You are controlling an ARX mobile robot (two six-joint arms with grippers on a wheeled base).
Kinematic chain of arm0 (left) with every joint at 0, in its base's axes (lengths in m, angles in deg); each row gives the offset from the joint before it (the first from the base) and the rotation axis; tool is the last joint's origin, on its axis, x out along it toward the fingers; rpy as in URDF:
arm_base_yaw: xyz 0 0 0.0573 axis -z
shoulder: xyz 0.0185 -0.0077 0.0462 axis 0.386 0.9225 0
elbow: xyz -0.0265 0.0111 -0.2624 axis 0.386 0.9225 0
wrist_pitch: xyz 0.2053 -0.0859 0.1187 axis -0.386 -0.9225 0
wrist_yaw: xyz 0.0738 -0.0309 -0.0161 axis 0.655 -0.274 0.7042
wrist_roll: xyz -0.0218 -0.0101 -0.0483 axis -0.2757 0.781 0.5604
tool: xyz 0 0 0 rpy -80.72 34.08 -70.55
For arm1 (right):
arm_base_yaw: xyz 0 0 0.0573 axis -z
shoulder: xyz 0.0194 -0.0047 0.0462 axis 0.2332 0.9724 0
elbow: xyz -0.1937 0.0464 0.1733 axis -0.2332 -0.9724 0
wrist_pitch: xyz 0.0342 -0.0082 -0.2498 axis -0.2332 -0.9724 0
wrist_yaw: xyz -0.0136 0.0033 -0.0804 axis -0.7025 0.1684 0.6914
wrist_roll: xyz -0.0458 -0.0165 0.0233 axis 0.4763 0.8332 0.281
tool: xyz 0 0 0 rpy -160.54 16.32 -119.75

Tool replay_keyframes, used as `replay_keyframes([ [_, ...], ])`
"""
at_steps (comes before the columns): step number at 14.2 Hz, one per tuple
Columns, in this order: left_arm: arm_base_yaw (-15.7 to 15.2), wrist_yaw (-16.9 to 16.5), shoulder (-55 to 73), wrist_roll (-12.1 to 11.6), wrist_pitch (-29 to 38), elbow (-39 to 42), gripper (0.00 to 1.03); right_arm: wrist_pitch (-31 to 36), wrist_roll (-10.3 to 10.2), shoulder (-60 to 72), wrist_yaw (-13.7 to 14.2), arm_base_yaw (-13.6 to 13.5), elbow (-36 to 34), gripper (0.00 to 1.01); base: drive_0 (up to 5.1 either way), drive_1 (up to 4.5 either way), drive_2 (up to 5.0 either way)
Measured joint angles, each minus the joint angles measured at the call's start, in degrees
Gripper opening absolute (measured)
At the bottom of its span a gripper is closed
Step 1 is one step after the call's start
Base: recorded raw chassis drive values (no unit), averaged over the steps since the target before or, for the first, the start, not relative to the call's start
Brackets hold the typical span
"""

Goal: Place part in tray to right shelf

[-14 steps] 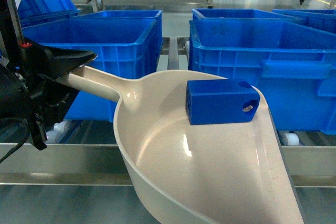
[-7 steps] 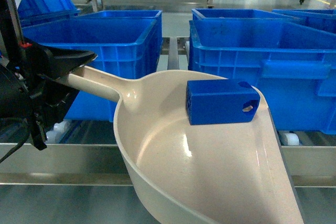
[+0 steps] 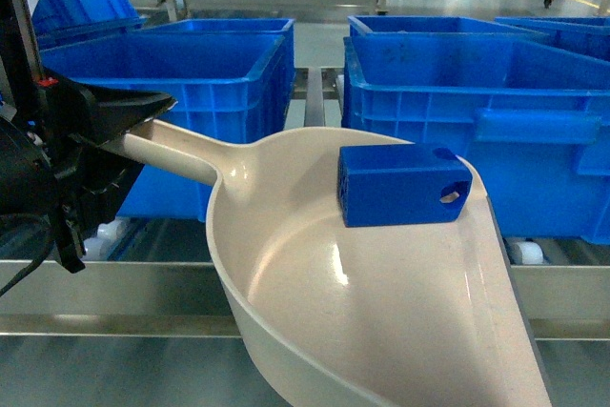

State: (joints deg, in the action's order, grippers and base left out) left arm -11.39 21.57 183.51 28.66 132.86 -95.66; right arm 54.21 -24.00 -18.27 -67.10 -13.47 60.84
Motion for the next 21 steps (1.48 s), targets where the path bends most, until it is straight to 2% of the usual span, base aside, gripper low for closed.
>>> replay_keyframes([
  [12, 0.02, 0.2, -0.02, -0.02, -0.26, -0.02, 0.14, 0.0, 0.0, 0.0, 0.0, 0.0, 0.0, 0.98, 0.0, 0.0, 0.0],
  [13, 2.16, 11.52, -5.99, 0.37, -12.9, -0.31, 0.14, 0.02, 0.0, 0.0, 0.0, 0.0, 0.0, 0.98, 0.0, 0.0, 0.0],
  [14, 2.91, 18.16, -11.65, -0.09, -13.73, 0.44, 0.14, -0.04, 0.0, 0.0, 0.02, 0.0, 0.0, 0.98, 0.0, 0.0, 0.0],
  [15, 2.78, 19.67, -14.82, 0.33, -9.94, 0.35, 0.14, 0.04, 0.0, 0.0, 0.0, 0.0, 0.0, 0.98, 0.0, 0.0, 0.0],
  [16, 2.32, 19.91, -15.89, 1.09, -7.93, 0.35, 0.14, 0.02, 0.0, 0.0, 0.0, 0.0, 0.0, 0.98, 0.0, 0.0, 0.0],
  [17, 2.1, 19.04, -15.89, 0.9, -7.23, 1.05, 0.14, 0.0, 0.0, 0.0, 0.0, 0.0, 0.0, 0.98, 0.0, 0.0, 0.0],
  [19, 0.68, 18.1, -19.1, 0.72, -9.01, 0.79, 0.14, 0.02, 0.0, 0.0, 0.0, 0.0, 0.0, 0.98, 0.0, 0.0, 0.0],
  [21, -4.17, 19.67, -23.47, 1.46, -13.97, -3.76, 0.14, 0.02, 0.0, 0.0, 0.0, 0.0, 0.0, 0.98, 0.0, 0.0, 0.0],
])
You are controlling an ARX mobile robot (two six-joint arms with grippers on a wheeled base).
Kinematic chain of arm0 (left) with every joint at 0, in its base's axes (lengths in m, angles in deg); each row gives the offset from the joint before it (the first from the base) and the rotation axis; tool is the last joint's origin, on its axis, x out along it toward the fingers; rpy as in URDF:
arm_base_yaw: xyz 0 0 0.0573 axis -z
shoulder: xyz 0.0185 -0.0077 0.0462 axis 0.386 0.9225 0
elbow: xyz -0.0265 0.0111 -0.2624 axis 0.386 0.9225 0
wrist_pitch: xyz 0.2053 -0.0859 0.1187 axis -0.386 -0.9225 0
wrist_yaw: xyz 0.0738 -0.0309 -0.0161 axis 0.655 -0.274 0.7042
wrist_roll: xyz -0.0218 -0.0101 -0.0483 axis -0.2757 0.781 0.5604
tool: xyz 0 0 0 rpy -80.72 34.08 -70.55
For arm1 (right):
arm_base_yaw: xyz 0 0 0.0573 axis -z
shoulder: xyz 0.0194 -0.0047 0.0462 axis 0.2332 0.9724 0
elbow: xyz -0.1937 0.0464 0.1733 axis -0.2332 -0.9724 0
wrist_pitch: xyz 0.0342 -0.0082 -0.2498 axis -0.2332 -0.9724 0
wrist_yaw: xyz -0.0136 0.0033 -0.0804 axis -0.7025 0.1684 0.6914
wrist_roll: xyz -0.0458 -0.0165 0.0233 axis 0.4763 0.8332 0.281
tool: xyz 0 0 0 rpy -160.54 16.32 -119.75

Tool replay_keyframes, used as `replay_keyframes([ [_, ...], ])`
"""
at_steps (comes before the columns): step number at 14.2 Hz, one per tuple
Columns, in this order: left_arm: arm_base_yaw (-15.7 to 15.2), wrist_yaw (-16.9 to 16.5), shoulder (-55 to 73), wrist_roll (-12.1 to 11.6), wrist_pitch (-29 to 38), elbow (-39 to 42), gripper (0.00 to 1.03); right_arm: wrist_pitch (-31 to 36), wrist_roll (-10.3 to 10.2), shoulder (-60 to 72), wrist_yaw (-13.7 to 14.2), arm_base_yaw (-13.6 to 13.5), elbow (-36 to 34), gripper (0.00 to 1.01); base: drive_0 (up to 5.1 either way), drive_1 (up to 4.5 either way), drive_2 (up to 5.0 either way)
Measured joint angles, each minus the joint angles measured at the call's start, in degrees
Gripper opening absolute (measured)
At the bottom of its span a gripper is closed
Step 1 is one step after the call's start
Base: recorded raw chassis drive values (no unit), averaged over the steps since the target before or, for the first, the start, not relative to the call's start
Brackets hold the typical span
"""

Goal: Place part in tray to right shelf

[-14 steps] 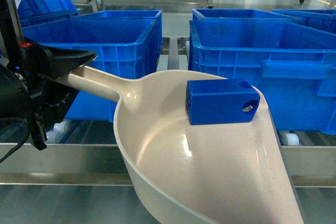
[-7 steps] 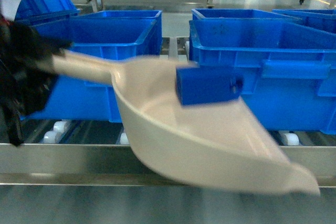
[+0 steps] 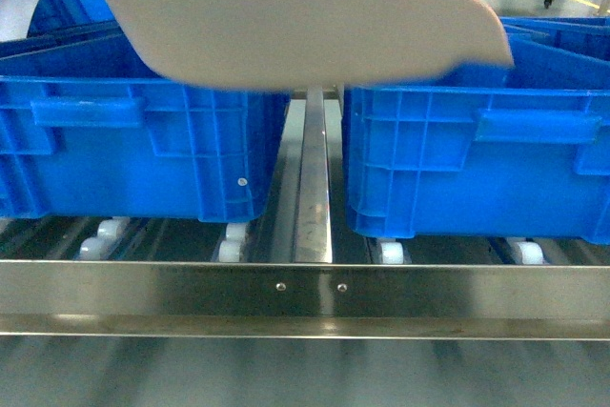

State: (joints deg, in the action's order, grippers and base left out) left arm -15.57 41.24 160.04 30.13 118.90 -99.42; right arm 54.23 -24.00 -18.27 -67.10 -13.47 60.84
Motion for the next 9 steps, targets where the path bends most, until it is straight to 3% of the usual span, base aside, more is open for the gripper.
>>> replay_keyframes([
  [2, -5.92, 5.35, -1.44, 0.33, -14.56, -8.72, 0.14, 0.0, 0.0, 0.0, 0.0, 0.0, 0.0, 0.98, 0.0, 0.0, 0.0],
  [3, -8.2, 9.99, 0.57, -0.02, -23.78, -14.58, 0.14, -0.02, 0.0, 0.0, 0.0, 0.0, 0.0, 0.98, 0.0, 0.0, 0.0],
  [4, -9.75, 15.87, 3.98, -3.54, -31.91, -21.16, 0.14, -0.02, 0.0, 0.0, 0.0, 0.0, 0.0, 0.98, 0.0, 0.0, 0.0],
  [5, -9.81, 23.39, 7.82, -9.84, -37.33, -27.52, 0.14, 0.0, 0.0, 0.0, 0.0, 0.0, 0.0, 0.98, 0.0, 0.0, 0.0],
  [6, -9.62, 28.52, 11.76, -15.91, -41.35, -33.64, 0.14, 0.0, 0.0, 0.0, 0.0, 0.0, 0.0, 0.98, 0.0, 0.0, 0.0],
  [7, -8.96, 31.19, 14.38, -22.38, -40.02, -36.79, 0.14, -0.02, 0.0, 0.0, 0.0, 0.0, 0.0, 0.98, 0.0, 0.0, 0.0],
  [9, -7.23, 31.74, 14.58, -31.08, -37.0, -37.97, 0.14, 0.0, 0.0, 0.0, 0.0, 0.0, 0.0, 0.98, 0.0, 0.0, 0.0],
])
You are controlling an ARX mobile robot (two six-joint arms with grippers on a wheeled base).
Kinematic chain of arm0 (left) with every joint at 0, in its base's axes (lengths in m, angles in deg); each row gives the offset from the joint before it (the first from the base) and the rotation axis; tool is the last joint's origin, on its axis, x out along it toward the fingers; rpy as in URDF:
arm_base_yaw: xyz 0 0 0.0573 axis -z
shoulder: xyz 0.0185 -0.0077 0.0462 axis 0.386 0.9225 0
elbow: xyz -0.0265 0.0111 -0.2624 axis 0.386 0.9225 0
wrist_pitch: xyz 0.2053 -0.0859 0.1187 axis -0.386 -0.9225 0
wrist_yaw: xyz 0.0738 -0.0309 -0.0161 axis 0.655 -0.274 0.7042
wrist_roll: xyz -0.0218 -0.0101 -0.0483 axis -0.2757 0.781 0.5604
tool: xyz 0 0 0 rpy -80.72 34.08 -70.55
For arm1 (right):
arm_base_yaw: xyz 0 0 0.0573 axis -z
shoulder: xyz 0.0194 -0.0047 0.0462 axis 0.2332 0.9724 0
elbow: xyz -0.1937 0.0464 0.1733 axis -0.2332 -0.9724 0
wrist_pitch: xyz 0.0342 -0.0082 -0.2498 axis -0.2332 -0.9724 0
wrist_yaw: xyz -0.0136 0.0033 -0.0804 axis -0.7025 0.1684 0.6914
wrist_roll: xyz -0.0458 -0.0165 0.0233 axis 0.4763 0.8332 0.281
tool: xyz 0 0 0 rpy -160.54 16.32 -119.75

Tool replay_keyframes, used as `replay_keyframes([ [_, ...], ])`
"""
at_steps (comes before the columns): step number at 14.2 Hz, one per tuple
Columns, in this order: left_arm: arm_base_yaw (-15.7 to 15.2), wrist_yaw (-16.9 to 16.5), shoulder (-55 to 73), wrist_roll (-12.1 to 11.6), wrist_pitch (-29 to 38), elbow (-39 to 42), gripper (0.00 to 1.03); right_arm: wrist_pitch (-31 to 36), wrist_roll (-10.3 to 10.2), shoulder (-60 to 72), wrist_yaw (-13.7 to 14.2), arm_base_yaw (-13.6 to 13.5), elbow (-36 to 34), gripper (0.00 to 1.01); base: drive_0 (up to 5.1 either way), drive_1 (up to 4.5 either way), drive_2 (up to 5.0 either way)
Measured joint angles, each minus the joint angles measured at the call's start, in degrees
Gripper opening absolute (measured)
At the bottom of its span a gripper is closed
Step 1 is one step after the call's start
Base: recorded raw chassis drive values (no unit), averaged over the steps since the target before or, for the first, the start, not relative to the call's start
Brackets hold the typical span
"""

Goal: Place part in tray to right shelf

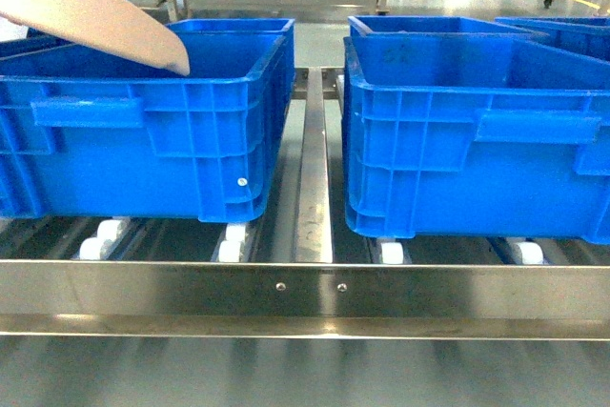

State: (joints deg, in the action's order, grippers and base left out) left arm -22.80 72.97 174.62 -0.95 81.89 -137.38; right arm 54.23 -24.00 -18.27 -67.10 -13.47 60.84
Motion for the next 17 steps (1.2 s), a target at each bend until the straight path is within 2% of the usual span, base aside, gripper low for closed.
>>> replay_keyframes([
  [2, 0.42, -0.83, -0.85, -1.31, 0.13, 0.22, 0.14, 0.0, 0.0, 0.0, 0.0, 0.0, 0.0, 0.98, 0.0, 0.0, 0.0],
  [3, -1.84, -10.05, -11.89, 5.03, 3.8, 10.4, 0.14, 0.0, 0.0, 0.0, 0.0, 0.0, 0.0, 0.98, 0.0, 0.0, 0.0],
  [4, -3.06, -15.89, -16.26, 10.36, 6.58, 15.21, 0.14, 0.0, 0.0, 0.0, 0.0, 0.0, 0.0, 0.98, 0.0, 0.0, 0.0],
  [6, -3.58, -18.99, -18.47, 13.16, 8.41, 18.03, 0.14, 0.0, 0.0, 0.0, 0.0, 0.0, 0.0, 0.98, 0.0, 0.0, 0.0],
  [8, -3.52, -20.35, -20.28, 15.17, 9.4, 20.17, 0.14, 0.0, 0.0, 0.0, 0.0, 0.0, 0.0, 0.98, 0.0, 0.0, 0.0],
  [9, -3.17, -22.32, -23.54, 16.92, 10.03, 23.87, 0.14, 0.0, 0.0, 0.0, 0.0, 0.0, 0.0, 0.98, 0.0, 0.0, 0.0],
  [10, -1.51, -23.37, -28.37, 18.01, 10.05, 28.98, 0.14, 0.0, 0.0, 0.0, 0.0, 0.0, 0.0, 0.98, 0.0, 0.0, 0.0],
  [11, 1.27, -23.04, -33.05, 17.51, 9.86, 33.7, 0.14, -0.02, 0.0, 0.0, 0.0, 0.0, 0.0, 0.98, 0.0, 0.0, 0.0],
  [12, 5.22, -22.23, -37.24, 15.96, 10.34, 37.77, 0.14, 0.0, 0.0, 0.0, 0.0, 0.0, 0.0, 0.98, 0.0, 0.0, 0.0],
  [13, 9.84, -22.23, -40.52, 14.08, 10.43, 40.39, 0.14, 0.0, 0.0, 0.0, 0.0, 0.0, 0.0, 0.98, 0.0, 0.0, 0.0],
  [14, 13.22, -21.59, -41.92, 10.78, 11.34, 41.7, 0.14, -0.02, 0.0, 0.0, 0.0, 0.0, 0.0, 0.98, 0.0, 0.0, 0.0],
  [15, 13.97, -22.29, -42.1, 8.7, 11.15, 42.03, 0.14, 0.0, 0.0, 0.0, 0.0, 0.0, 0.0, 0.98, 0.0, 0.0, 0.0],
  [16, 13.29, -21.62, -42.14, 5.81, 8.28, 41.59, 0.14, -0.31, -0.04, -0.46, 0.0, 0.0, -0.02, 0.91, 0.0, 0.0, 0.0],
  [17, 11.82, -22.84, -44.37, -4.0, 0.26, 41.09, 0.14, -0.83, -0.04, -1.73, 0.0, 0.0, -0.5, 0.78, 0.0, 0.0, 0.0],
])
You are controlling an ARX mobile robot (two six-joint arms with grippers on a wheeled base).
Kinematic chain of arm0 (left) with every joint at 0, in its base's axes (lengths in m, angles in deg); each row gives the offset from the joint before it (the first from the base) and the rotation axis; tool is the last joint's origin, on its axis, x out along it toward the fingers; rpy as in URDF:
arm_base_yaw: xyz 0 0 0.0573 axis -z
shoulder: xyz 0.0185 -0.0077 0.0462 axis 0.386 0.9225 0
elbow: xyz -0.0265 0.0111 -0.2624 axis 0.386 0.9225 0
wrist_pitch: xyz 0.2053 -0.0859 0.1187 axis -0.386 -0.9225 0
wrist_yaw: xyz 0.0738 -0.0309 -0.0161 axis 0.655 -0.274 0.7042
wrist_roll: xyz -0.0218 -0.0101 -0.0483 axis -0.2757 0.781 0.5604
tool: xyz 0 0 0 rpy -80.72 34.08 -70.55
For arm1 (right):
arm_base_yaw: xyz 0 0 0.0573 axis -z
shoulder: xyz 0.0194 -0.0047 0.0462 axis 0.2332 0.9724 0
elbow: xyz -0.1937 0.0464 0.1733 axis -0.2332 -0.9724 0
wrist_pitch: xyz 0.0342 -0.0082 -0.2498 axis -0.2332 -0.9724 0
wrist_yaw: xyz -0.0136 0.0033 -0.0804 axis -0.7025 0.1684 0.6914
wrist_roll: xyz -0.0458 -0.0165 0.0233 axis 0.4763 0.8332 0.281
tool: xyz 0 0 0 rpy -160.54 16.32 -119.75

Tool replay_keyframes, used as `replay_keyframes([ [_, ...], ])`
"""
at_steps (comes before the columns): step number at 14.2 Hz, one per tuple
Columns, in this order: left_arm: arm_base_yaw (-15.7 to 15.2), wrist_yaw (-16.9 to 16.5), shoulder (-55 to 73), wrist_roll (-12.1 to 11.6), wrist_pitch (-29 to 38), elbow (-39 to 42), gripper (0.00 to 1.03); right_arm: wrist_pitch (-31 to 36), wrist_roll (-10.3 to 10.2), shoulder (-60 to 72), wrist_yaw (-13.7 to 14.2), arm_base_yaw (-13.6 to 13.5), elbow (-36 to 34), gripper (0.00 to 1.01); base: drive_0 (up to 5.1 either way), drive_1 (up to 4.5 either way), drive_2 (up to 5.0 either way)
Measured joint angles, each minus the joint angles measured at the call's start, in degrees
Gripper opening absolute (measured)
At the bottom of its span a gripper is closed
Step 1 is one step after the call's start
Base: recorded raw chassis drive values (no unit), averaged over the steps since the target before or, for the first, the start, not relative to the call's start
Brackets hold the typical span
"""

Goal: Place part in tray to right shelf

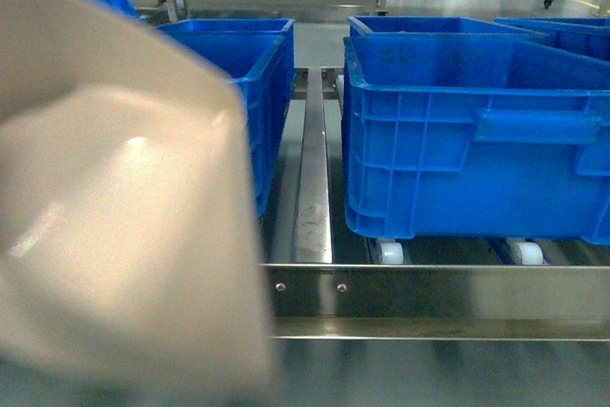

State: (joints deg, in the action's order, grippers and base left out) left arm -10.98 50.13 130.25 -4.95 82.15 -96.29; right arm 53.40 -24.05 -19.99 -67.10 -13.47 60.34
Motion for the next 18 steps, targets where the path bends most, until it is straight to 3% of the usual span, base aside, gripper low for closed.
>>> replay_keyframes([
  [1, -1.49, -1.64, -3.3, -15.23, -2.43, 3.78, 0.14, -0.55, 0.0, -1.6, 0.0, 0.0, -0.9, 0.65, 0.0, 0.0, 0.0],
  [2, -2.32, -2.58, -4.85, -25.22, -2.1, 6.71, 0.14, -1.11, 0.0, -2.58, 0.0, 0.0, -1.57, 0.52, 0.0, 0.0, 0.0],
  [3, -3.45, -4.81, -6.38, -32.83, -0.9, 8.92, 0.14, -1.79, 0.0, -3.52, 0.0, 0.0, -2.03, 0.39, 0.0, 0.0, 0.0],
  [4, -4.0, -5.73, -8.7, -37.31, -0.2, 10.75, 0.14, -2.4, 0.0, -4.79, 0.0, 0.0, -2.47, 0.26, 0.0, 0.0, 0.0],
  [6, -5.75, -7.89, -12.48, -39.3, 0.52, 14.6, 0.14, -3.93, 0.11, -7.06, 0.0, 0.0, -3.13, 0.01, 0.0, 0.0, 0.0],
  [8, -11.41, -13.64, -16.26, -39.56, 0.15, 17.46, 0.14, -3.96, -0.17, -9.53, 0.0, 0.0, -4.92, 0.02, 0.0, 0.0, 0.0],
  [10, -11.37, -13.73, -19.71, -40.0, -0.61, 19.58, 0.14, -5.79, -0.22, -11.47, 0.0, 0.0, -4.92, 0.02, 0.0, 0.0, 0.0],
  [11, -11.39, -13.77, -21.33, -40.0, -1.25, 20.35, 0.14, -13.38, -0.22, -16.22, -0.09, 0.04, -4.87, 0.02, 0.0, 0.0, 0.0],
  [12, -11.47, -13.73, -22.77, -40.0, -1.81, 21.14, 0.14, -14.84, -0.35, -20.72, -0.04, 0.0, -4.87, 0.02, 0.0, 0.0, 0.0],
  [18, -11.43, -13.75, -31.04, -40.19, -5.86, 24.28, 0.14, -15.67, -0.37, -20.76, 0.0, 0.0, -4.87, 0.02, 0.0, 0.0, 0.0],
])
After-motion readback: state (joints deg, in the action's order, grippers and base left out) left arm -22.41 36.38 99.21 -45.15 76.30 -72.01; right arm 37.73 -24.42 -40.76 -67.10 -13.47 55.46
